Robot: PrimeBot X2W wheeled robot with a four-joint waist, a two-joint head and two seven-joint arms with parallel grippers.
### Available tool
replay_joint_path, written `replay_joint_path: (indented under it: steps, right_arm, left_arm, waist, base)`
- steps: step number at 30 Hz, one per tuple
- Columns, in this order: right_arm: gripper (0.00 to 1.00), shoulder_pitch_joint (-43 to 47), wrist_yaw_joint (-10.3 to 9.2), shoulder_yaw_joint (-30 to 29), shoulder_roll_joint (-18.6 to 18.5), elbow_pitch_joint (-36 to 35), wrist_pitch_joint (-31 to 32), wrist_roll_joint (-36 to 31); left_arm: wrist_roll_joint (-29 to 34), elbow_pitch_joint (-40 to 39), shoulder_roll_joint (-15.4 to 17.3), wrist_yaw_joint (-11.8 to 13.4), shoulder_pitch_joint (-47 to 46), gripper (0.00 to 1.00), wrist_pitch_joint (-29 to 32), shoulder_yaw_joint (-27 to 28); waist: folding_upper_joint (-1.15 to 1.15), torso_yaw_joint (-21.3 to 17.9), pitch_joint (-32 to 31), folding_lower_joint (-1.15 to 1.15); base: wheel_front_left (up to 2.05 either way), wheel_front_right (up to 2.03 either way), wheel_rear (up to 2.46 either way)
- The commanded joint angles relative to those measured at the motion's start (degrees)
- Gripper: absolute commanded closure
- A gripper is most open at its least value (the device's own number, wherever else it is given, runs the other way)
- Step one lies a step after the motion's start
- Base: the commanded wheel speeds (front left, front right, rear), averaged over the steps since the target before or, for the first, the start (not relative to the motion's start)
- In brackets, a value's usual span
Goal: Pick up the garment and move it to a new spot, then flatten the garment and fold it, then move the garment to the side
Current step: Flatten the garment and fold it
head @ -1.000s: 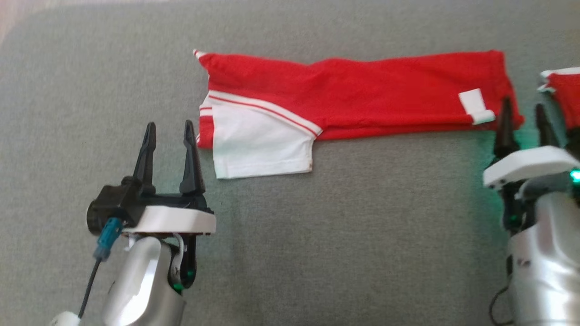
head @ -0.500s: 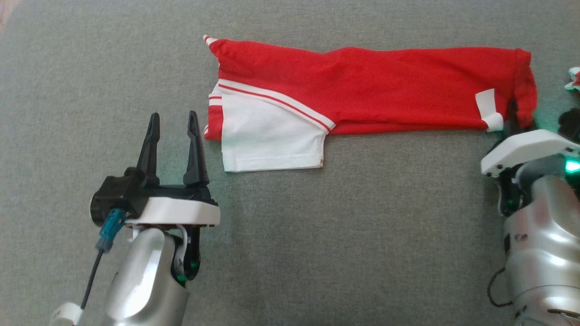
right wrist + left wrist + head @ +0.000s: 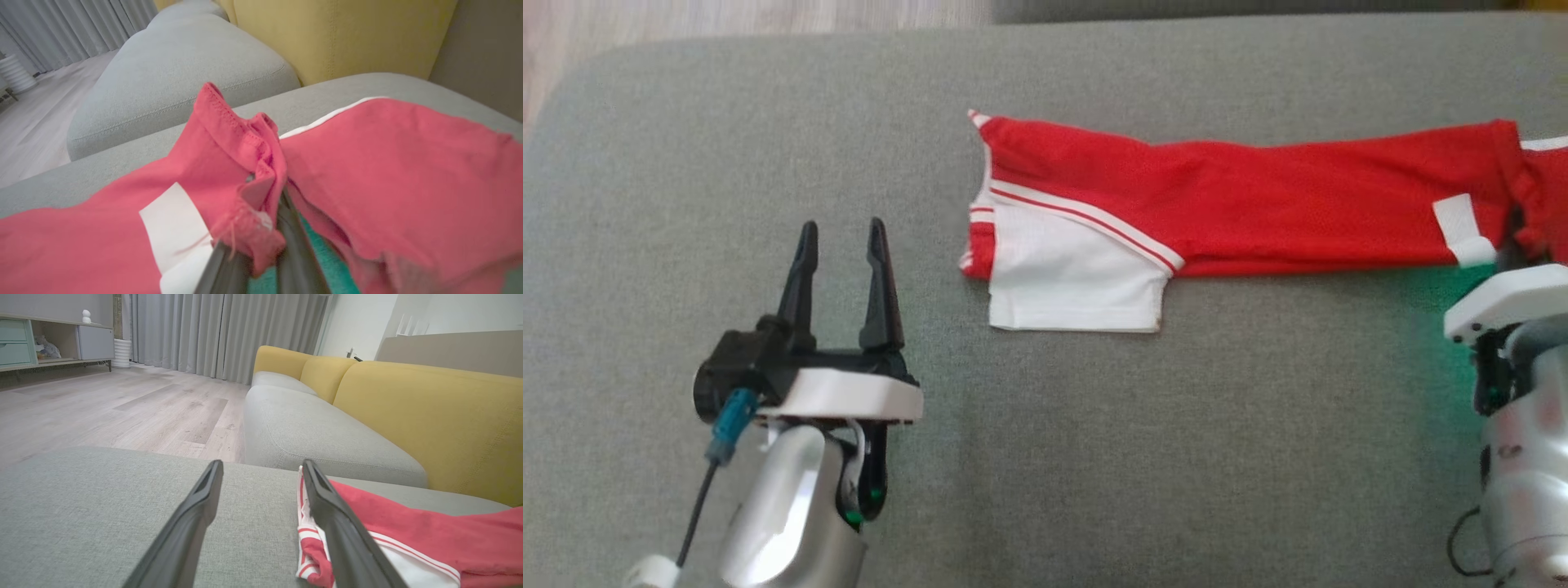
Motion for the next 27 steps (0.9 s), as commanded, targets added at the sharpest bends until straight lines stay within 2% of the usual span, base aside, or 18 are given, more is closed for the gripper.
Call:
replay_joint_path:
  steps: [1, 7, 12, 20, 21, 27]
  right_arm:
    - [1.00, -0.7, -0.05, 0.9, -0.5, -2.1, -0.5, 0.4]
    - [1.00, -0.6, -0.05, 4.2, 1.7, -4.9, 0.7, 3.0]
    - [1.00, -0.7, -0.05, 10.6, 4.1, -7.9, 2.2, 4.8]
    - [1.00, -3.2, -0.05, 30.8, 4.9, -9.5, 3.7, 20.9]
    - [1.00, -3.2, -0.05, 30.8, 4.9, -9.5, 3.7, 20.9]
    - [1.00, -5.7, -0.05, 40.8, 4.9, -6.4, 2.2, 27.1]
  left_arm:
    - [-0.2, -1.5, 0.4, 0.2, 0.0, 0.00, -0.3, 1.1]
    - [-0.6, -1.3, 0.4, 0.2, 0.9, 0.00, -0.3, 0.3]
    - [-0.1, -1.0, 0.4, 0.1, 1.5, 0.00, -0.3, -0.2]
    - [0.0, -1.0, 0.4, -0.2, 0.7, 0.00, -0.3, -1.4]
    - [0.0, -1.0, 0.4, -0.2, 0.7, 0.00, -0.3, -1.4]
    - [-1.6, -1.6, 0.4, 0.5, -0.2, 0.00, -0.3, -3.6]
  waist:
    - [0.00, -0.2, -1.2, 0.00]
    - [0.00, 0.5, -3.9, 0.00]
    - [0.00, 2.0, -5.8, 0.00]
    - [0.00, 6.9, -5.8, 0.00]
    - [0.00, 6.9, -5.8, 0.00]
    - [0.00, 10.9, -3.6, 0.00]
  base:
    - [0.00, 0.00, 0.00]
    - [0.00, 0.00, 0.00]
    - [0.00, 0.00, 0.00]
    - [0.00, 0.00, 0.00]
    - [0.00, 0.00, 0.00]
    - [0.00, 0.00, 0.00]
